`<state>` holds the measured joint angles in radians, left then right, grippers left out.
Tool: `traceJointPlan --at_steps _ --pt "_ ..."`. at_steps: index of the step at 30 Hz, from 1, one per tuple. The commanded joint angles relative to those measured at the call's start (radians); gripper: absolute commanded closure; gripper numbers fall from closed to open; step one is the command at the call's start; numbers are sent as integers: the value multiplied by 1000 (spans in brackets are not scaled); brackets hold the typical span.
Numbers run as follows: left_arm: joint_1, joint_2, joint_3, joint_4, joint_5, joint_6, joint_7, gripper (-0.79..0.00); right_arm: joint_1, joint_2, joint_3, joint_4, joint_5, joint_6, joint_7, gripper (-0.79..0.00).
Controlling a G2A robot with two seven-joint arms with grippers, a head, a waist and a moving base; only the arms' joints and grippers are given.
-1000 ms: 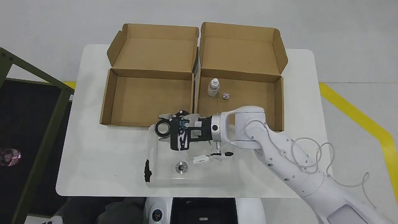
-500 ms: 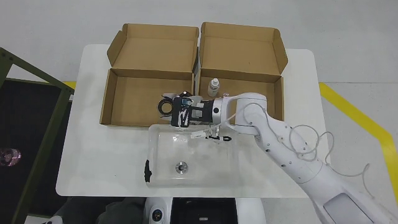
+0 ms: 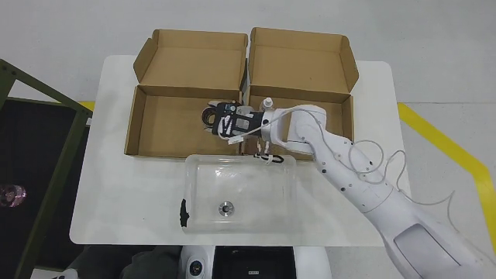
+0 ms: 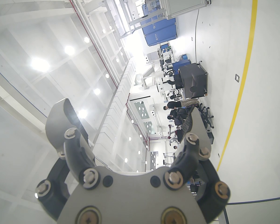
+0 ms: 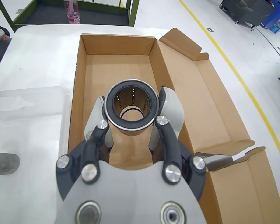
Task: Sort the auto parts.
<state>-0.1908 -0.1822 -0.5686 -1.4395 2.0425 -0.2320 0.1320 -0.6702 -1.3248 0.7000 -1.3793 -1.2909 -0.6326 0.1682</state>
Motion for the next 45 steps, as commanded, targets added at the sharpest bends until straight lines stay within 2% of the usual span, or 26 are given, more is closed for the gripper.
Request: traceJointPlan --at_steps 1,20,33,38,39,45 --pt "0 0 0 0 0 0 0 -785 12 -7 -9 22 -1 7 4 0" --pt "0 0 0 0 0 0 0 -785 118 -97 -92 277 22 58 19 0" --pt "0 0 0 0 0 0 0 -785 155 -149 -129 383 7 75 33 -172" --pt "0 0 0 0 0 0 0 -785 162 -162 -133 406 -4 76 41 -302" --pt "0 0 0 0 0 0 0 -785 163 -164 -132 412 -6 77 44 -360" --pt "0 0 0 0 0 0 0 -785 165 -171 -122 424 -15 74 46 -474"
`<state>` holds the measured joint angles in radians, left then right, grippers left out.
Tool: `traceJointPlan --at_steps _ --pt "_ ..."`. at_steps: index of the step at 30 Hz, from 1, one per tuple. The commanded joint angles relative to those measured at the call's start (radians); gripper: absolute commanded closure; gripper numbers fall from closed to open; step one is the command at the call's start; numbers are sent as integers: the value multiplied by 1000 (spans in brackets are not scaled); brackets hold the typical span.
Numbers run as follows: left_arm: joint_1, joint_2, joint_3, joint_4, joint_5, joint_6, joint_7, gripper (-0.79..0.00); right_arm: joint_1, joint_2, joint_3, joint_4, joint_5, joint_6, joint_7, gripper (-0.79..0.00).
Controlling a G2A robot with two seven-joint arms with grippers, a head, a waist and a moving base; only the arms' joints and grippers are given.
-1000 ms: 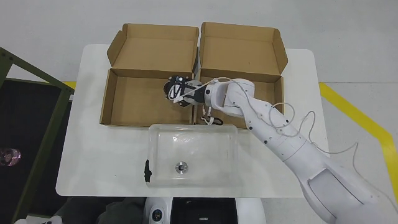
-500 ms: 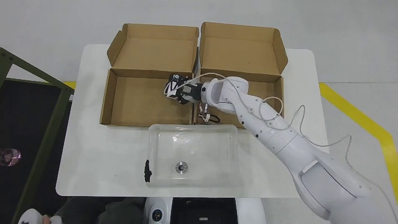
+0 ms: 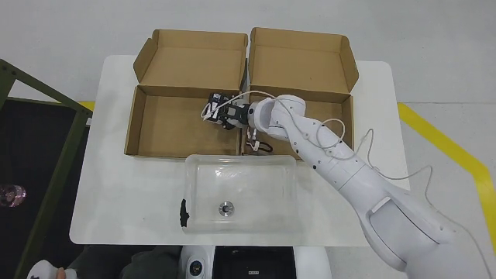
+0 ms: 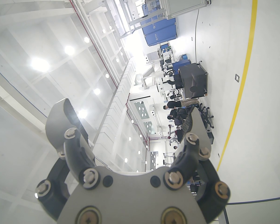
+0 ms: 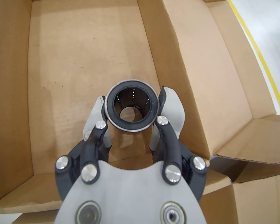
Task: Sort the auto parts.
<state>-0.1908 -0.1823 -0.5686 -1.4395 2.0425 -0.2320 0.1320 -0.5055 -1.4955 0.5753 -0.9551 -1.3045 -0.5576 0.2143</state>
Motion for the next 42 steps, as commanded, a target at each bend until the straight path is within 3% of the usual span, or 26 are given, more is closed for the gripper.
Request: traceJointPlan --at_steps 1,5,14,28,42 --pt "0 0 0 0 0 0 0 -785 1 -1 6 -4 -2 -2 -1 -480" --pt "0 0 0 0 0 0 0 -785 -3 3 25 -33 -9 -13 -7 -523" --pt "0 0 0 0 0 0 0 -785 -61 34 99 -197 -7 -82 -12 -511" --pt "0 0 0 0 0 0 0 -785 -280 118 262 -572 -44 -198 90 -480" --pt "0 0 0 0 0 0 0 -785 -458 160 288 -787 -73 -307 127 -505"
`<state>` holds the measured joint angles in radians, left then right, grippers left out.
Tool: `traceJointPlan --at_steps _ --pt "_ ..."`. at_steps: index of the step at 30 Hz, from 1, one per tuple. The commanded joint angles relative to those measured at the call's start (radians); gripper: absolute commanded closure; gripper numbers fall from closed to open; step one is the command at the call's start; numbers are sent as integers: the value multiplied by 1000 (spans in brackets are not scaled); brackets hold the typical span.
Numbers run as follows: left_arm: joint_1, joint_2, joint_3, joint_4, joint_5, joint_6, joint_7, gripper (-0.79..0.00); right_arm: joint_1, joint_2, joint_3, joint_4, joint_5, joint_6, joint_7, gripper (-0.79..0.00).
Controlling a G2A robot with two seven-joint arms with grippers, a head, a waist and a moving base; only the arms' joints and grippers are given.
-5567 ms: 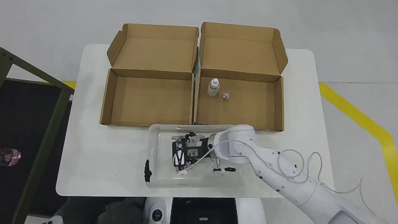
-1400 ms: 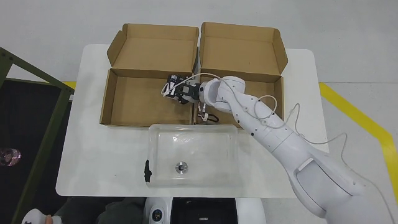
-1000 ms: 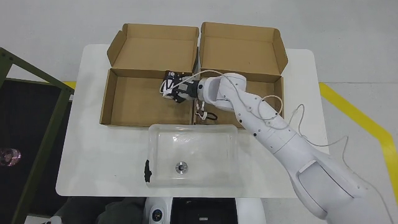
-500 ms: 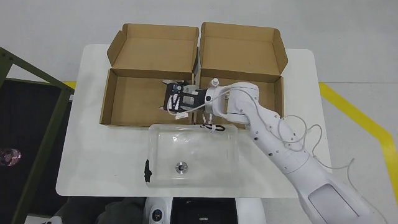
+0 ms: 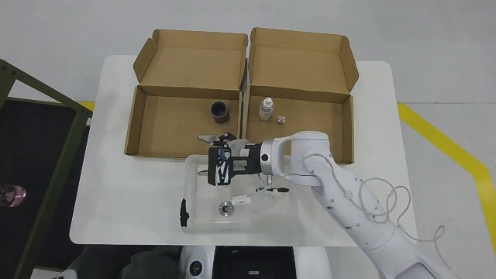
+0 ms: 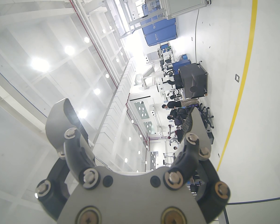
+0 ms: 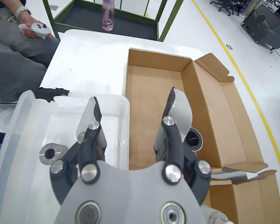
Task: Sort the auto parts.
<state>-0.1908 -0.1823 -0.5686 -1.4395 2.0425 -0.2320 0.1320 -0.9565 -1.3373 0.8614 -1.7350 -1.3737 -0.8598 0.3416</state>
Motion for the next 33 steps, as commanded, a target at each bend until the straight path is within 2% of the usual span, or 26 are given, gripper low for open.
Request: traceJointPlan --at_steps 1,21,33 --pt "0 0 0 0 0 0 0 -785 -16 5 4 -15 -6 -9 0 -514" --pt "0 0 0 0 0 0 0 -785 -161 54 32 -84 -142 -79 -64 -453" --pt "0 0 0 0 0 0 0 -785 -220 78 27 -90 -201 -117 -82 -462"
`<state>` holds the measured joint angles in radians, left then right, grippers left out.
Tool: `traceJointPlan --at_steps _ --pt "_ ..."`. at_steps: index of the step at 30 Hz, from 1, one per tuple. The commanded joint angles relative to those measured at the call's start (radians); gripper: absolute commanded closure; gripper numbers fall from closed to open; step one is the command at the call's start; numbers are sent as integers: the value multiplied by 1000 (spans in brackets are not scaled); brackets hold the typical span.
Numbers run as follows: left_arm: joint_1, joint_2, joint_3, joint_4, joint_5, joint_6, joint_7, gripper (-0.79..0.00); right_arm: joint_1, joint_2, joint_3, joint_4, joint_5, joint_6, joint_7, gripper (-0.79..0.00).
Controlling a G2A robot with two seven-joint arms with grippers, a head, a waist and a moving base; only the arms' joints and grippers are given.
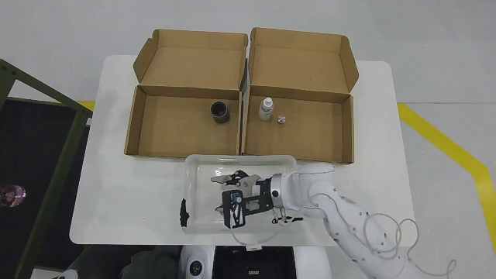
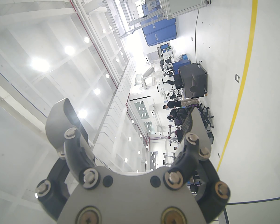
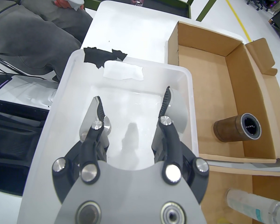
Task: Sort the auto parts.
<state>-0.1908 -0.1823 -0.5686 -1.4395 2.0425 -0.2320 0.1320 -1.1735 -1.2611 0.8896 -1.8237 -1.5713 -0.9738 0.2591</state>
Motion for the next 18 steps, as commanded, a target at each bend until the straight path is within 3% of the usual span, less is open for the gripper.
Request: traceJointPlan --at_steps 1,18 --pt "0 0 0 0 0 0 0 -785 -7 3 -3 0 -8 -8 2 -462" --pt "0 0 0 0 0 0 0 -785 -18 17 -52 47 -56 -14 5 -459"
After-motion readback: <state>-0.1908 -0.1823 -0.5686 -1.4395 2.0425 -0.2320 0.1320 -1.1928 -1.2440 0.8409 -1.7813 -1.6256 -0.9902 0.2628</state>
